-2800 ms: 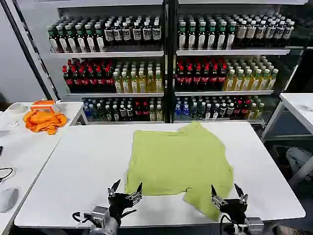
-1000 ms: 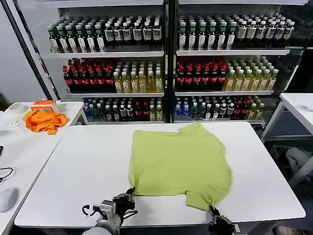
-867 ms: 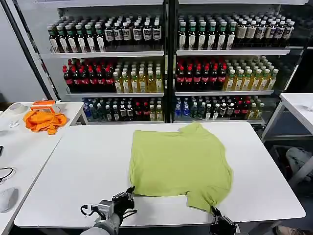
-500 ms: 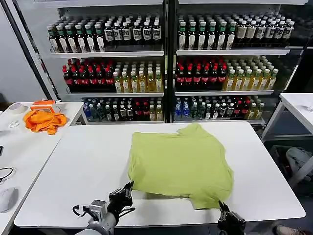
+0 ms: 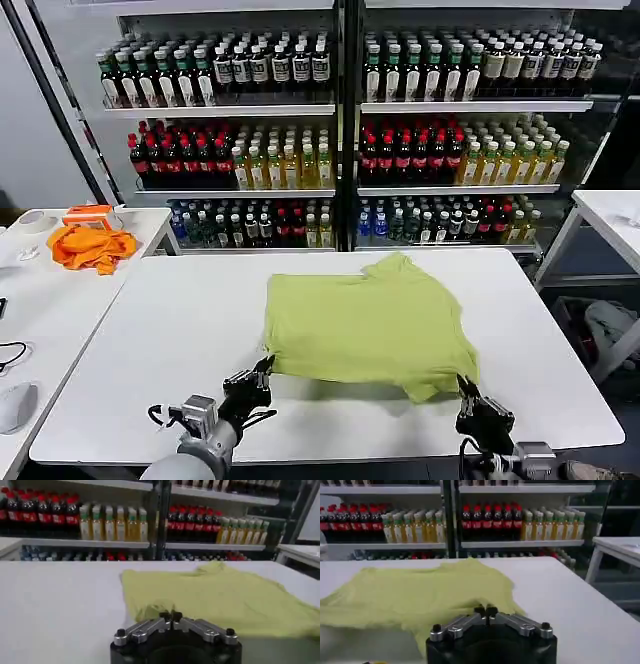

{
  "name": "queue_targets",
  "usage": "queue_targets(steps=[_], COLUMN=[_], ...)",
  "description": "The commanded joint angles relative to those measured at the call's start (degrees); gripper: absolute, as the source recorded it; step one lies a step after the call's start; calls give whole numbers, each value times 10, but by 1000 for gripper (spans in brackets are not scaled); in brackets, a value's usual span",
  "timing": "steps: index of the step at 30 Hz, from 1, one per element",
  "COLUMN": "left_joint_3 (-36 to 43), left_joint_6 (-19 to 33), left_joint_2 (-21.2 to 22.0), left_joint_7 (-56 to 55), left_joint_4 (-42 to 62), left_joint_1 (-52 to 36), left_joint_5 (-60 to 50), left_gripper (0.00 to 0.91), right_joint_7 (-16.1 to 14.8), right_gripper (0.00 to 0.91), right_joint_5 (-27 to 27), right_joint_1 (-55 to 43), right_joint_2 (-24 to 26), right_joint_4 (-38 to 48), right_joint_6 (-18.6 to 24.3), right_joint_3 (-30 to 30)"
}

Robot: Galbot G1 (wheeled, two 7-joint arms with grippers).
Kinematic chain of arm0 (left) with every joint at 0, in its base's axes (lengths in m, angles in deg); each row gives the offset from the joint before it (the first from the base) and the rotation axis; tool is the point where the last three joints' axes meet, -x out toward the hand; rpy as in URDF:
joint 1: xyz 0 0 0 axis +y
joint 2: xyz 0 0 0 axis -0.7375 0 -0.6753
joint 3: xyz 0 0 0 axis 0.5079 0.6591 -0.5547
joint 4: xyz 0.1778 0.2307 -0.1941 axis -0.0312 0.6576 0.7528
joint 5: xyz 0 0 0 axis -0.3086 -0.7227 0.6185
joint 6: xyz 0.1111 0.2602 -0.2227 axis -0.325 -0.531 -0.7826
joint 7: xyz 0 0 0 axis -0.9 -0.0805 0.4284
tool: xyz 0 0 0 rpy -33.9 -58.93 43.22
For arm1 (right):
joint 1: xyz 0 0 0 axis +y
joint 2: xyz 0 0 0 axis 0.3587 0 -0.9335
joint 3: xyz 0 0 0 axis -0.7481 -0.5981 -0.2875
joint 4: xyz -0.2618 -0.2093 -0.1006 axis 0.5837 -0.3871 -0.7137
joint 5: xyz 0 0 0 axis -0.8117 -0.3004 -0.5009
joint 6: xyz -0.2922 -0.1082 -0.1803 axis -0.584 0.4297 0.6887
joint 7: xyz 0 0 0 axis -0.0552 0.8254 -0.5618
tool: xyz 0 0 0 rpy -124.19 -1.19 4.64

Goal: Fold and organize the clothes.

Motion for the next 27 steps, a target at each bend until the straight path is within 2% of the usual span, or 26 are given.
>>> queue_targets(steps=[1,16,18,20,21,22,23,25,27], left_joint_3=[31,55,56,57,57,57,57,57,57], left_joint_6=[3,25,25,26,26,26,26,26,26], left_joint_2=[-8,8,10,13,14,15,17,18,19], left_joint_7=[0,-2,-3,-3,-3,-3,-2,-2,-3], left_joint_4=[103,159,160,160,160,159,158,157,155], left_joint_1=[-107,-146,-145,-144,-144,-143,-141,-139,-137], left_joint_5=[1,-56,-60,-63,-64,-64,-65,-65,-67], left_gripper=[20,40,101,212,322,393,635,907,907], right_joint_7=[0,-8,-8,-10,-11,-12,-13,-14,-18], right_gripper=[0,0,0,0,111,413,907,907,907], right_joint_5=[19,-20,-24,-31,-34,-37,-42,-48,-56], right_joint_1=[-104,-177,-180,-182,-182,-182,-183,-184,-184], right_joint_2=[32,23,21,18,17,16,14,12,9], right_joint_4=[78,166,172,176,178,179,182,186,188], right_joint_6=[-5,-2,2,6,7,7,7,6,3], right_joint_3=[-13,-60,-62,-66,-67,-68,-69,-71,-71])
